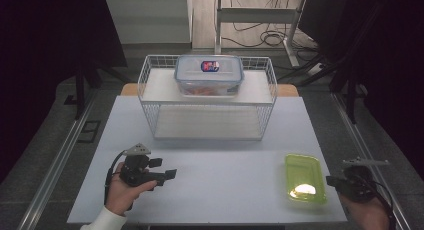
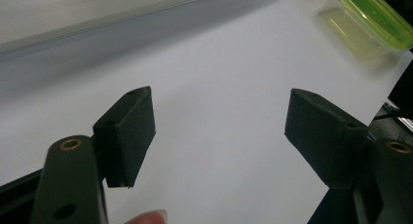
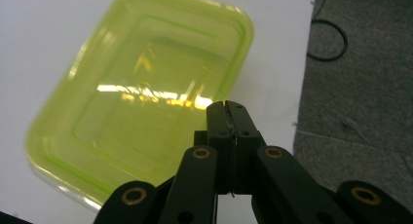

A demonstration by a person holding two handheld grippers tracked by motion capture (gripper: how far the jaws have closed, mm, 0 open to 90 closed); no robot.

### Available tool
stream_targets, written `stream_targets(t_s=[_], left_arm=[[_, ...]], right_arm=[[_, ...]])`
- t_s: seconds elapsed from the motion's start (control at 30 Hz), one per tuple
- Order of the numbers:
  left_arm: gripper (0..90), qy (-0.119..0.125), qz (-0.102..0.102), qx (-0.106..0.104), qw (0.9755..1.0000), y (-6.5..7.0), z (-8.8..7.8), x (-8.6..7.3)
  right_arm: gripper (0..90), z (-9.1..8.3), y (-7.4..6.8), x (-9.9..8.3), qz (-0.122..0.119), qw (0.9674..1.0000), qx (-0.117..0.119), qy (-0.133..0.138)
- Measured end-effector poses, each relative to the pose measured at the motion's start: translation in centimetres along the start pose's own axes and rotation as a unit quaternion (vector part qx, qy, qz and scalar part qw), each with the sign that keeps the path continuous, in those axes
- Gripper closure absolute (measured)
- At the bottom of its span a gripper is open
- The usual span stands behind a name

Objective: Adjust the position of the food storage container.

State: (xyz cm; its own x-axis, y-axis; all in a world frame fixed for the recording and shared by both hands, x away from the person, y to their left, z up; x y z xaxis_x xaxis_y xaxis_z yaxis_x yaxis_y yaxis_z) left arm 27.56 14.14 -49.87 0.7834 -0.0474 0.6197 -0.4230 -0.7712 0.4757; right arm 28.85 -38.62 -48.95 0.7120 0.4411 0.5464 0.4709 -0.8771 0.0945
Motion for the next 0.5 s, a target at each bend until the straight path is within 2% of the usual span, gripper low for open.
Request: stream_targets(t_s=[0.13, 0.23, 0.33, 0.5], left_arm=[[26.2, -0.002, 0.001, 0.001, 1.0000, 0.0, 0.1, -0.1], [26.2, -0.001, 0.000, 0.000, 1.0000, 0.0, 0.1, 0.0], [26.2, -0.002, 0.000, 0.000, 1.0000, 0.0, 0.1, -0.1], [26.3, -0.002, 0.002, -0.001, 1.0000, 0.1, 0.1, -0.1]], right_arm=[[89.4, 0.9, 0.0, -1.0, -0.007, 0.9995, -0.007, -0.029], [89.4, 1.3, -0.4, -1.4, -0.014, 0.9987, -0.002, -0.048], [89.4, 1.5, -1.0, -1.6, -0.030, 0.9972, -0.009, -0.069], [89.4, 1.8, -2.2, -1.6, -0.041, 0.9958, 0.001, -0.082]])
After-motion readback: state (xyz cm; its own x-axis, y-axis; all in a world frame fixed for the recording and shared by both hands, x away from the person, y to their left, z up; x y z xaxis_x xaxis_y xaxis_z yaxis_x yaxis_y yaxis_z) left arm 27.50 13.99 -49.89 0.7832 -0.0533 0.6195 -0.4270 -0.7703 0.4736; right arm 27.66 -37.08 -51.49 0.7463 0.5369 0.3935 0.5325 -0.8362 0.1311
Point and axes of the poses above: each handheld gripper's, and its own axes: z roughly forward along the jaws, x roughly out of its top, y roughly to its right, the point moved 6 cm from there along z, roughly forward along the jaws, and after that the axes turned 12 degrees about -z, right-handed, at the moved point
